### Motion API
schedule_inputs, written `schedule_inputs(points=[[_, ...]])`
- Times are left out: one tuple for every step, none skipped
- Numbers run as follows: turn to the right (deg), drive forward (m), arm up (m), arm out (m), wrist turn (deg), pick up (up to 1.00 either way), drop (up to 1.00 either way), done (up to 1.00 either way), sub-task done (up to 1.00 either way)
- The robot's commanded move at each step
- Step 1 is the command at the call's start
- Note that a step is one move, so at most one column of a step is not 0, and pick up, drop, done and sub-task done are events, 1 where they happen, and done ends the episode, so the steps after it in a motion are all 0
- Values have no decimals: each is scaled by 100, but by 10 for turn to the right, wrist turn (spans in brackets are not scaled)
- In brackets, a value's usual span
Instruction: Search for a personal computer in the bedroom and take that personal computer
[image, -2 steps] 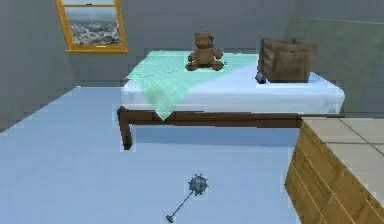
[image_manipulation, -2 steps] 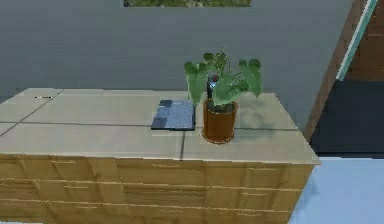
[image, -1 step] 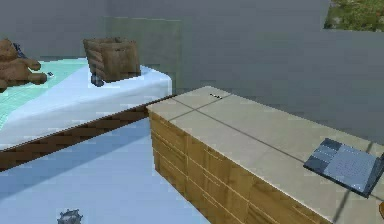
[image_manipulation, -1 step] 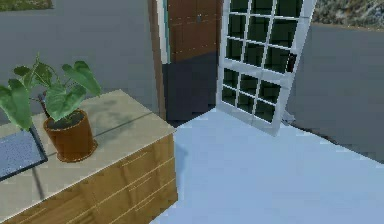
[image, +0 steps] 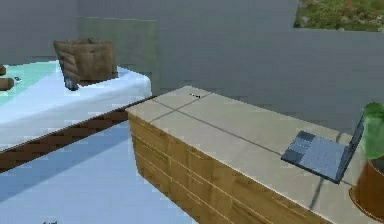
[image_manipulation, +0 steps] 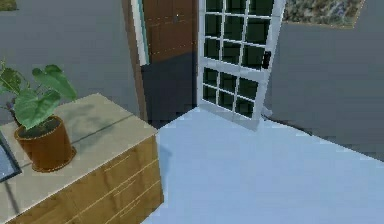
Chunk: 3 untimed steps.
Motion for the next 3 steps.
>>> schedule_inputs(points=[[0,65,0,0,0,0,0,0,0],[-180,0,0,0,0,0,0,0,0],[0,0,50,0,0,0,0,0,0]])
